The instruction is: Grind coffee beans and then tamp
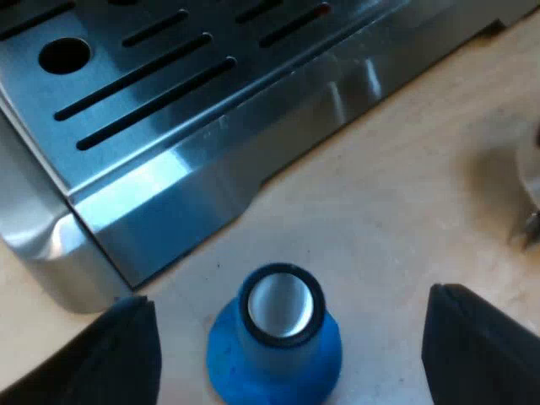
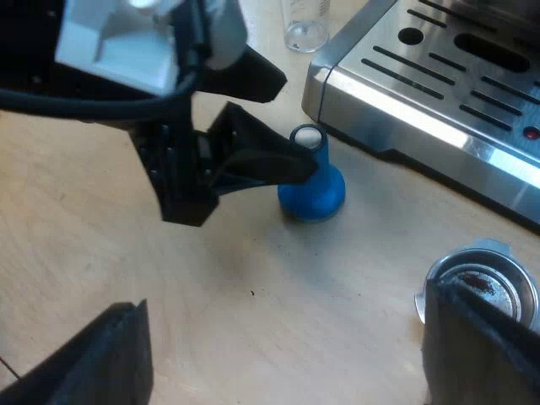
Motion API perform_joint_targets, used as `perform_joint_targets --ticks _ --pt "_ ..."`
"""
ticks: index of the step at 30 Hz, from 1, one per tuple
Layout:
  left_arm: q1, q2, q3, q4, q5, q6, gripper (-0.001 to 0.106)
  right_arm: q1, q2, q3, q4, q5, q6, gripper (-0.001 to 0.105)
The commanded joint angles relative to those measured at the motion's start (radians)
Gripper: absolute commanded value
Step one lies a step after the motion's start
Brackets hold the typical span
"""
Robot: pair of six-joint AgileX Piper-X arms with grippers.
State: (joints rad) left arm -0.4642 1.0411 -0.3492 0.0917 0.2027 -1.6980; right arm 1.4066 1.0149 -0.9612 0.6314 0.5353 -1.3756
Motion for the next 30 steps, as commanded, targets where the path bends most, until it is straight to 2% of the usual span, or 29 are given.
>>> perform_joint_targets --ticks 1,8,15,18,20,21,23,25,26,30 --pt "-0.004 0.051 -0.003 -0.068 -0.004 -0.004 0.066 -0.005 -0.008 -0.007 -0.005 0.007 -0.016 0.067" --pt "-0.004 0.190 -0.003 -0.190 0.007 -0.004 0.066 -0.005 -0.008 -0.007 -0.003 0.007 -0.016 0.067" --pt "-0.004 0.277 -0.003 -0.228 0.019 -0.004 0.066 -0.005 -0.008 -0.007 0.002 0.007 -0.016 0.067" --pt "-0.004 0.282 -0.003 -0.230 0.019 -0.004 0.052 -0.005 -0.008 -0.007 0.002 0.007 -0.016 0.067" --pt "-0.004 0.282 -0.005 -0.230 0.019 -0.004 0.033 -0.005 -0.008 -0.007 0.002 0.007 -0.016 0.067" --pt "-0.004 0.282 -0.005 -0.230 0.019 -0.004 0.030 -0.005 -0.008 -0.007 0.002 0.007 -0.016 0.067" --pt "-0.004 0.280 -0.005 -0.224 0.037 -0.004 0.012 -0.005 -0.008 -0.007 0.002 0.007 -0.016 0.067" --pt "-0.004 0.275 -0.005 -0.225 0.073 -0.004 0.001 -0.005 -0.008 -0.007 0.002 0.007 -0.016 0.067" --pt "-0.004 0.265 -0.005 -0.225 0.090 -0.006 0.000 -0.005 -0.008 -0.007 0.006 0.007 -0.016 0.067" --pt "-0.004 0.219 -0.005 -0.225 0.092 -0.011 0.001 -0.007 -0.008 -0.007 0.046 0.007 -0.016 0.067"
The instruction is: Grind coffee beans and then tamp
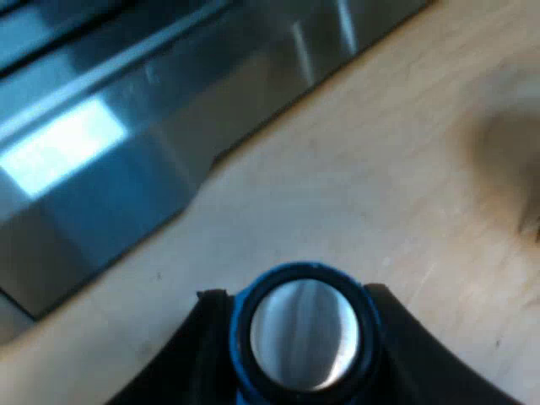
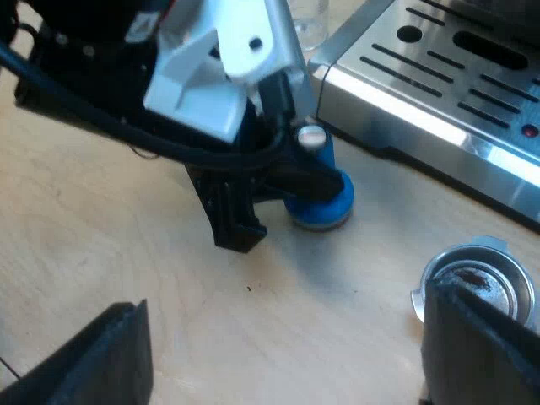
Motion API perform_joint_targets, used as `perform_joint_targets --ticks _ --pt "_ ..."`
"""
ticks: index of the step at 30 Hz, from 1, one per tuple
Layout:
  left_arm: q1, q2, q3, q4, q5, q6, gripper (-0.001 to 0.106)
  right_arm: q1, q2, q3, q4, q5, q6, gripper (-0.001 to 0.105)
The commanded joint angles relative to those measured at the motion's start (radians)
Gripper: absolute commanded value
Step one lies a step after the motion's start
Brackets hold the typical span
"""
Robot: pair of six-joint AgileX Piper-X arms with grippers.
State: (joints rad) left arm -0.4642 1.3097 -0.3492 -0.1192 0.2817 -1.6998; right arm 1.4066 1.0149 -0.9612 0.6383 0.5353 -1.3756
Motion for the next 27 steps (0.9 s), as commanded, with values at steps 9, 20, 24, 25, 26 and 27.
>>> perform_joint_targets --ticks 9,20,24,25,26,27 --pt "-0.004 -0.320 -0.005 0.181 0.013 -0.009 0.001 -0.007 -0.008 -0.007 0.084 0.038 0.014 0.067" --pt "-0.004 -0.629 -0.005 0.439 0.013 -0.009 0.001 -0.007 -0.008 -0.007 0.164 0.038 0.080 0.067" --pt "-0.004 -0.755 -0.010 0.572 0.010 -0.009 0.001 -0.007 -0.008 -0.007 0.164 0.038 0.080 0.067" --pt "-0.004 -0.781 -0.011 0.600 0.010 -0.009 0.001 -0.007 -0.008 -0.007 0.166 0.038 0.080 0.067" --pt "-0.004 -0.810 -0.013 0.626 0.010 -0.009 0.001 -0.007 -0.008 -0.007 0.166 0.038 0.080 0.067" --pt "-0.004 -0.824 -0.016 0.636 0.010 -0.009 0.001 -0.007 -0.008 -0.007 0.166 0.038 0.080 0.067"
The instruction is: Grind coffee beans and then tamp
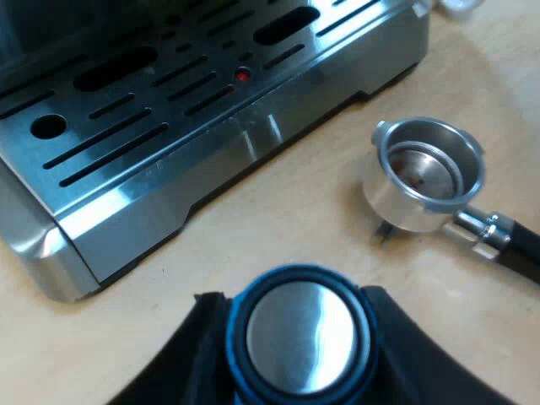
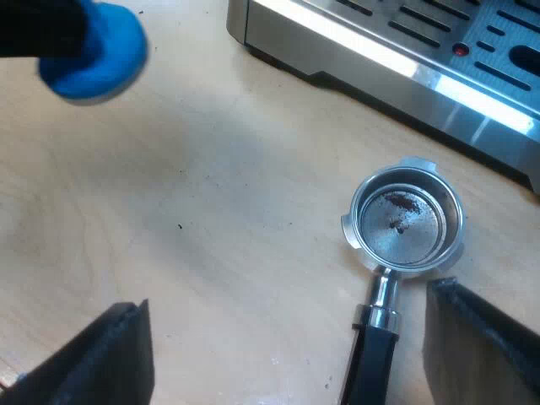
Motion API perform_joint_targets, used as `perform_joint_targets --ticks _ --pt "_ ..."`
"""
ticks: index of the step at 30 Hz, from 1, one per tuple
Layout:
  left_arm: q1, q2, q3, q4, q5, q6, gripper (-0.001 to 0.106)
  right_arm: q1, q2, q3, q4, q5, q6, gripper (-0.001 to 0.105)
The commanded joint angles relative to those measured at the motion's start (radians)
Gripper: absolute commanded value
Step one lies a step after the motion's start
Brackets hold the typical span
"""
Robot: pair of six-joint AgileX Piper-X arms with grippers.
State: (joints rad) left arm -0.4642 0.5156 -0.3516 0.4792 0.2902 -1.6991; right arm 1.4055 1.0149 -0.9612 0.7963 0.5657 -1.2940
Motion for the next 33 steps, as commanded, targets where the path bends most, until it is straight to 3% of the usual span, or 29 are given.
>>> perform_joint_targets --ticks 1,7,11,15,23,33 --pt "-0.004 -0.057 -0.018 0.065 0.001 -0.010 0.001 -0.006 -0.008 -0.007 0.009 0.007 -0.002 0.067" --pt "-0.004 -0.132 -0.050 0.166 -0.001 -0.010 0.001 -0.080 -0.013 0.012 0.009 -0.027 -0.018 0.067" --pt "-0.004 -0.138 -0.073 0.213 -0.001 -0.008 0.001 -0.138 -0.033 0.046 -0.008 -0.083 -0.082 0.067" --pt "-0.004 -0.138 -0.078 0.227 -0.001 -0.008 0.001 -0.139 -0.063 0.076 -0.015 -0.084 -0.087 0.067" --pt "-0.004 -0.138 -0.155 0.302 -0.001 -0.003 0.001 -0.139 -0.323 0.243 -0.064 -0.099 -0.124 0.067" --pt "-0.004 -0.138 -0.240 0.361 -0.001 -0.003 0.001 -0.139 -0.494 0.328 -0.052 -0.017 -0.124 0.067"
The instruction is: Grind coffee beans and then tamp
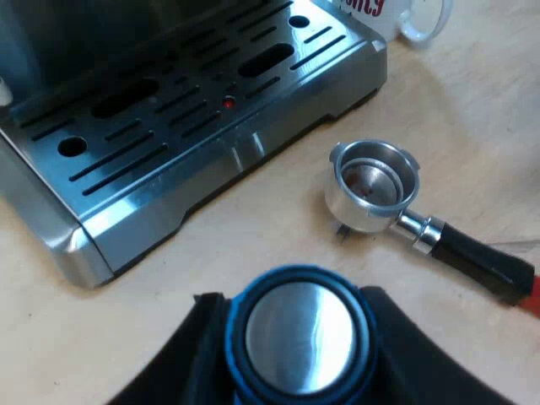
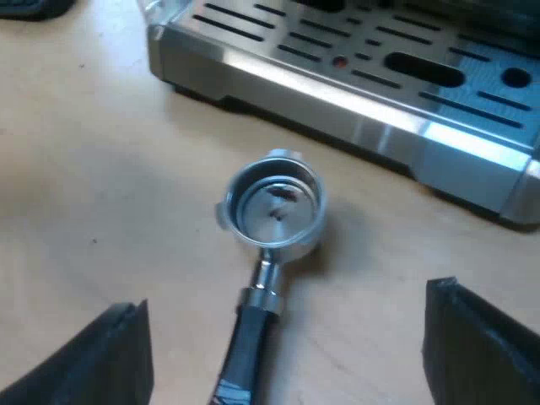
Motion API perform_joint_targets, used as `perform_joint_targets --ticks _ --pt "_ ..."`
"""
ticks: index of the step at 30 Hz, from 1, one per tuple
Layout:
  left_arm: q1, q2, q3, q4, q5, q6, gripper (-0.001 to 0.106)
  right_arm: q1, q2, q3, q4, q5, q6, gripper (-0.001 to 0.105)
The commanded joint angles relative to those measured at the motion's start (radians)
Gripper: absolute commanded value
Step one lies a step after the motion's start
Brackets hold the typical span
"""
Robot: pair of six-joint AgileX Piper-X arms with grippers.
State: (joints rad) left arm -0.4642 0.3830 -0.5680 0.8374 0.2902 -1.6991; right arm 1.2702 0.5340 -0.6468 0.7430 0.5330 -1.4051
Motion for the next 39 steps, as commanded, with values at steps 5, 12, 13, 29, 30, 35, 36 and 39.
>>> perform_joint_targets --ticks 5,12,13,29,30,35,36,39 --pt "-0.004 0.045 -0.099 0.026 -0.001 -0.003 0.001 -0.003 -0.017 0.047 -0.011 0.008 -0.013 0.067" --pt "-0.007 0.182 -0.197 0.026 -0.001 0.001 0.001 -0.003 -0.017 0.047 -0.032 0.008 -0.033 0.067" --pt "-0.012 0.206 -0.212 0.026 -0.001 0.009 0.001 -0.003 -0.017 0.047 -0.032 0.006 -0.034 0.067" --pt "-0.430 0.507 -0.275 -0.155 -0.196 0.052 0.001 -0.003 -0.017 0.047 -0.028 0.005 -0.041 0.067" --pt "-0.438 0.515 -0.275 -0.162 -0.203 0.052 0.001 -0.003 -0.017 0.047 -0.028 0.005 -0.041 0.067" --pt "-0.486 0.623 -0.275 -0.262 -0.227 0.044 0.001 -0.003 -0.017 0.047 -0.028 0.004 -0.065 0.067" --pt "-0.487 0.633 -0.275 -0.277 -0.227 0.042 0.001 -0.003 -0.017 0.047 -0.028 0.004 -0.065 0.067" --pt "-0.487 0.678 -0.275 -0.314 -0.227 0.042 0.001 -0.003 -0.017 0.047 -0.028 0.001 -0.065 0.067"
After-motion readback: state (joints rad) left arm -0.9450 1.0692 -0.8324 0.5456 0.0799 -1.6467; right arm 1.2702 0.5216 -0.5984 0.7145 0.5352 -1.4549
